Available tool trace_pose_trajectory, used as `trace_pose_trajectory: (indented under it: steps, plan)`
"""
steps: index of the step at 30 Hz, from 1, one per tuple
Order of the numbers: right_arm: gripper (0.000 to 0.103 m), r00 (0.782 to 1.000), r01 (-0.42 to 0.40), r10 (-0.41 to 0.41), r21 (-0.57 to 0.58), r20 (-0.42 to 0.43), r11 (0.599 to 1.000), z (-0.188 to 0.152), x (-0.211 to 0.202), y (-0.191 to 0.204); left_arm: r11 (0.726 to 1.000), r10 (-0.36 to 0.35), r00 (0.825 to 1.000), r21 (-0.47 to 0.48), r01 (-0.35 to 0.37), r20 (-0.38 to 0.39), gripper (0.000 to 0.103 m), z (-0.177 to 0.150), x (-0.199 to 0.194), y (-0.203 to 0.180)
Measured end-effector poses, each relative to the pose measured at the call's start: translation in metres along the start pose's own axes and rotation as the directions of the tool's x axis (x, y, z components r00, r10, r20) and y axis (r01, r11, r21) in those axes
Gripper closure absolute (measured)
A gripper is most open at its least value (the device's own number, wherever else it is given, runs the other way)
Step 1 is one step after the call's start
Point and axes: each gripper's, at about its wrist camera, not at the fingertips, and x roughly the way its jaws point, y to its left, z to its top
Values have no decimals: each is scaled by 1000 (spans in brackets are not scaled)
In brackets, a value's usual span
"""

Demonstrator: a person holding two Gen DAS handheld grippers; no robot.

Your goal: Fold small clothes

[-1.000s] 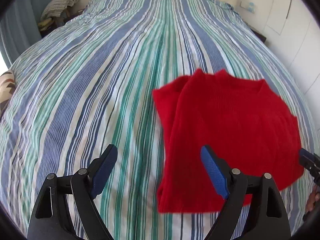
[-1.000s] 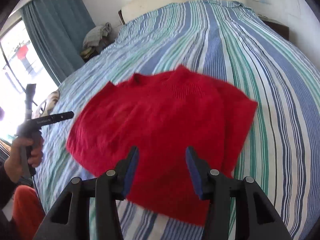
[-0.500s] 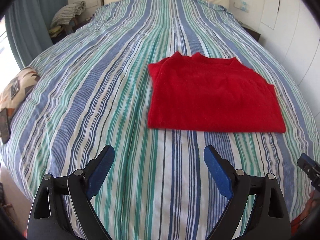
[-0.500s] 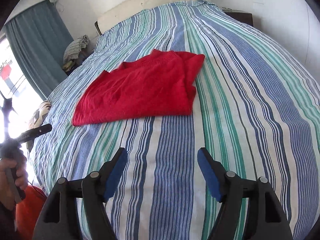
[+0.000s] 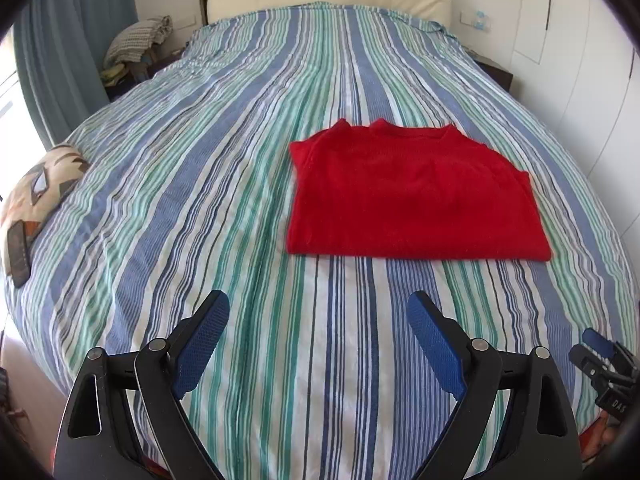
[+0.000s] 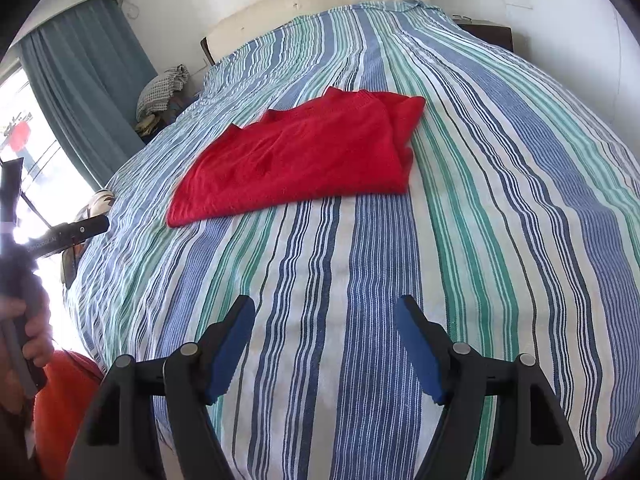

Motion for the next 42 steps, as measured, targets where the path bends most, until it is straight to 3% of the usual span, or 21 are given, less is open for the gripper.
trace_pose_trajectory:
  steps: [6, 12, 17, 22, 23, 24, 25, 26, 30, 34, 37, 40, 42]
  plan:
    - [31, 1000, -26, 26, 8, -16, 1000, 10, 9, -6, 1000, -2, 1000, 0, 2, -29, 8, -20, 20, 10]
    - [29, 997, -14, 3, 149, 71, 989, 89, 22, -58, 1000, -20, 995, -10, 19, -102, 8, -65, 57, 28]
    - [26, 996, -84, 70, 298, 57, 951, 145, 75, -101, 999, -44, 989, -21, 41, -138, 8, -87, 75, 34]
    - [27, 988, -145, 154, 396, 9, 907, 148, 145, -112, 999, -50, 992, 2, 51, -115, 8, -82, 79, 34]
    - [37, 988, -144, 157, 389, 0, 910, 146, 154, -108, 999, -52, 992, 1, 53, -117, 8, -82, 81, 34]
    - [72, 989, -131, 144, 372, -7, 919, 146, 158, -103, 998, -55, 991, -1, 56, -119, 8, -82, 82, 35]
    - [92, 993, -102, 119, 365, -24, 925, 146, 160, -100, 998, -59, 991, -3, 59, -120, 7, -81, 83, 36]
    - [93, 995, -75, 91, 366, -28, 927, 149, 157, -96, 998, -62, 991, -5, 62, -121, 7, -81, 83, 36]
    - [93, 1000, -9, 9, 228, -3, 974, 185, 126, -42, 997, -82, 989, -12, 81, -126, 7, -78, 83, 39]
    - [93, 998, -64, 65, 52, -27, 997, 231, 122, 57, 995, -98, 987, -18, 96, -129, 7, -76, 83, 43]
    - [93, 993, -93, 87, -70, -86, 993, 241, 151, 133, 996, -92, 989, -33, 89, -120, 7, -75, 81, 49]
    - [93, 987, -108, 86, -167, -136, 980, 228, 195, 195, 995, -86, 989, -59, 79, -121, 8, -76, 83, 58]
    - [76, 956, -215, 177, -150, -233, 965, 212, 229, 217, 995, -75, 990, -72, 66, -123, 8, -76, 84, 64]
